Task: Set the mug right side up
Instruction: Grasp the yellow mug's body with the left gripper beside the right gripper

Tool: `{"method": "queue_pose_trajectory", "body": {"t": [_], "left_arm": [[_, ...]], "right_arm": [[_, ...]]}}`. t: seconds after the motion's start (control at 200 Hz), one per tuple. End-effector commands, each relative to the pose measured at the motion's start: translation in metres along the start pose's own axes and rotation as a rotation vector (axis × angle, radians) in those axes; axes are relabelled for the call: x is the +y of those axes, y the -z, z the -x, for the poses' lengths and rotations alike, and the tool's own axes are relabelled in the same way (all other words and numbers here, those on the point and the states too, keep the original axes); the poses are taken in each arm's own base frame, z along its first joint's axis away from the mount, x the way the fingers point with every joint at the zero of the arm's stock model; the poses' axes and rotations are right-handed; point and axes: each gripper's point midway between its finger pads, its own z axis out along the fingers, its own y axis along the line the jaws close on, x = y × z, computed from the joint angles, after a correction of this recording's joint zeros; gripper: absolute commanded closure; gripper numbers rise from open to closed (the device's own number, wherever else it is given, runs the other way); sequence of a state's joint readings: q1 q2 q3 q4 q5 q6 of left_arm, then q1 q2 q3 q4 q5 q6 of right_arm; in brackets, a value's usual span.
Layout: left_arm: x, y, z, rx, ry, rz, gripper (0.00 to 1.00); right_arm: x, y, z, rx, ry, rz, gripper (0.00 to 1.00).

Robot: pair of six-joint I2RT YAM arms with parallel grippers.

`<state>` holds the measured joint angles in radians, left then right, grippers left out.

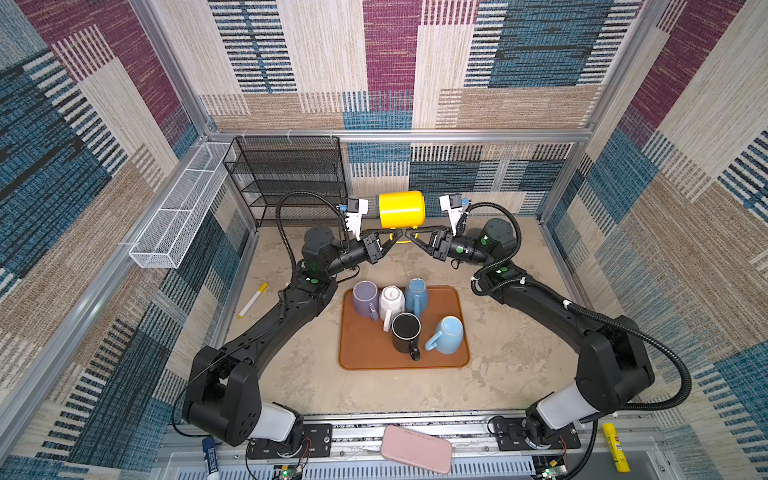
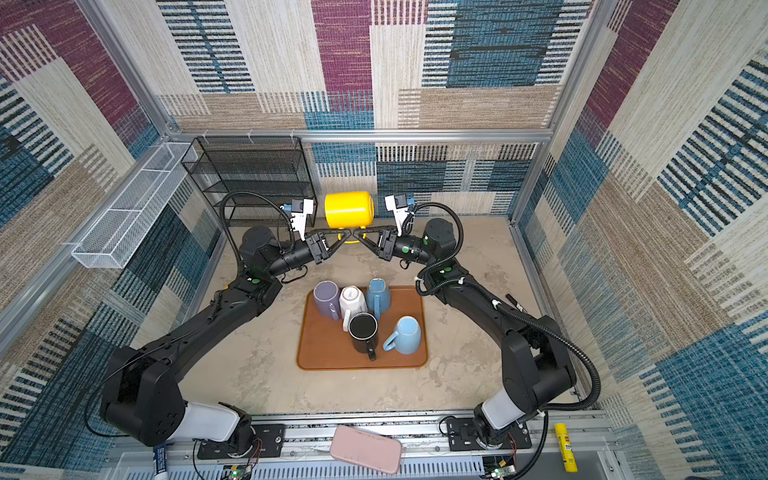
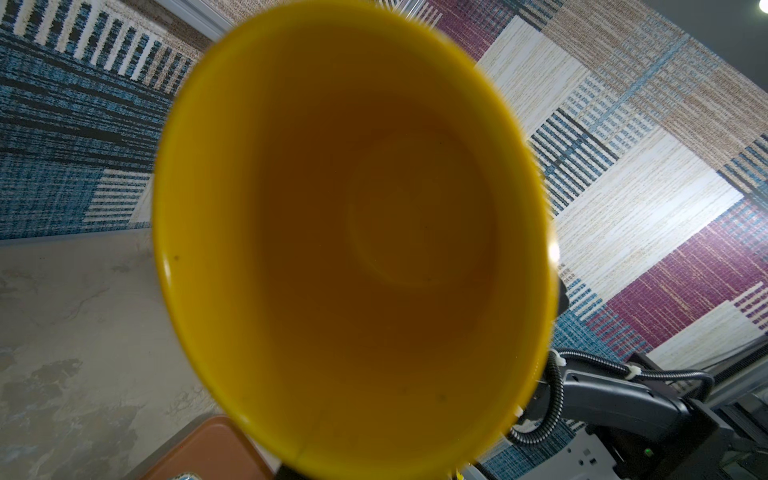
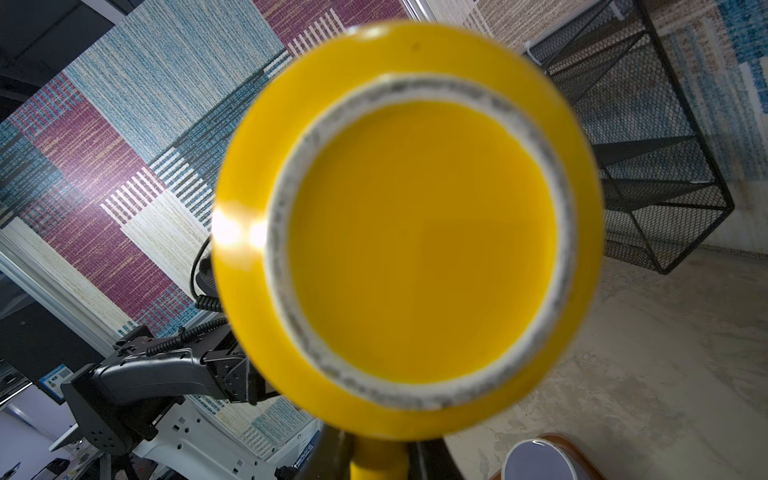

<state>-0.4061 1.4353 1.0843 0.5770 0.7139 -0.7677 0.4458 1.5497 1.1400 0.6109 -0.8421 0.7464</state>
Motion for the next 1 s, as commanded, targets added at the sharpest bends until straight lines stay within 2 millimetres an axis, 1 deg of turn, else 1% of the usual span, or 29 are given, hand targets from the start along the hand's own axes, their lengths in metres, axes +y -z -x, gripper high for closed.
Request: {"method": "queue_pose_trajectory", "body": {"t": [0.0,0.095,0.13,0.18,0.275,0.361,0.591,0.751,0.872,0.992], "left_arm": [[-0.036,0.002,0.029,-0.089,-0.094,-0.115,1.00],[-0.036,0.002,0.031,-0.094,-0.090,-0.108,1.00],[-0.035,0.003,0.033,-0.104,-0.088,-0.095,1.00],[-0.032,0.003,0.033,-0.107,-0.084,-0.075,1.00],[-0.033,0.004,0.034,-0.107,-0.089,-0.068,1.00],[-0.034,0.004,0.035,-0.104,-0.088,-0.070,1.00],[-0.033,0.003,0.035,-0.102,-0.083,-0.069,1.00],[-0.031,0.002,0.034,-0.097,-0.081,-0.066,1.00],[-0.030,0.001,0.033,-0.095,-0.078,-0.066,1.00],[-0.028,0.000,0.033,-0.094,-0.076,-0.058,1.00]], "right_arm": [[-0.001,-0.003,-0.015,0.066,-0.020,0.011,1.00],[-0.002,-0.003,-0.014,0.072,-0.019,0.004,1.00],[-0.003,-0.003,-0.013,0.071,-0.016,0.002,0.96],[-0.003,-0.003,-0.013,0.071,-0.016,-0.001,0.94],[-0.004,-0.004,-0.012,0.069,-0.013,-0.009,0.90],[-0.006,-0.004,-0.012,0.070,-0.012,-0.016,0.83],[-0.008,-0.002,-0.011,0.069,-0.010,-0.030,0.74],[-0.011,0.000,-0.010,0.064,-0.013,-0.041,0.71],[-0.014,0.001,-0.009,0.065,-0.017,-0.046,0.63],[-0.018,0.004,-0.009,0.062,-0.022,-0.057,0.63]]}}
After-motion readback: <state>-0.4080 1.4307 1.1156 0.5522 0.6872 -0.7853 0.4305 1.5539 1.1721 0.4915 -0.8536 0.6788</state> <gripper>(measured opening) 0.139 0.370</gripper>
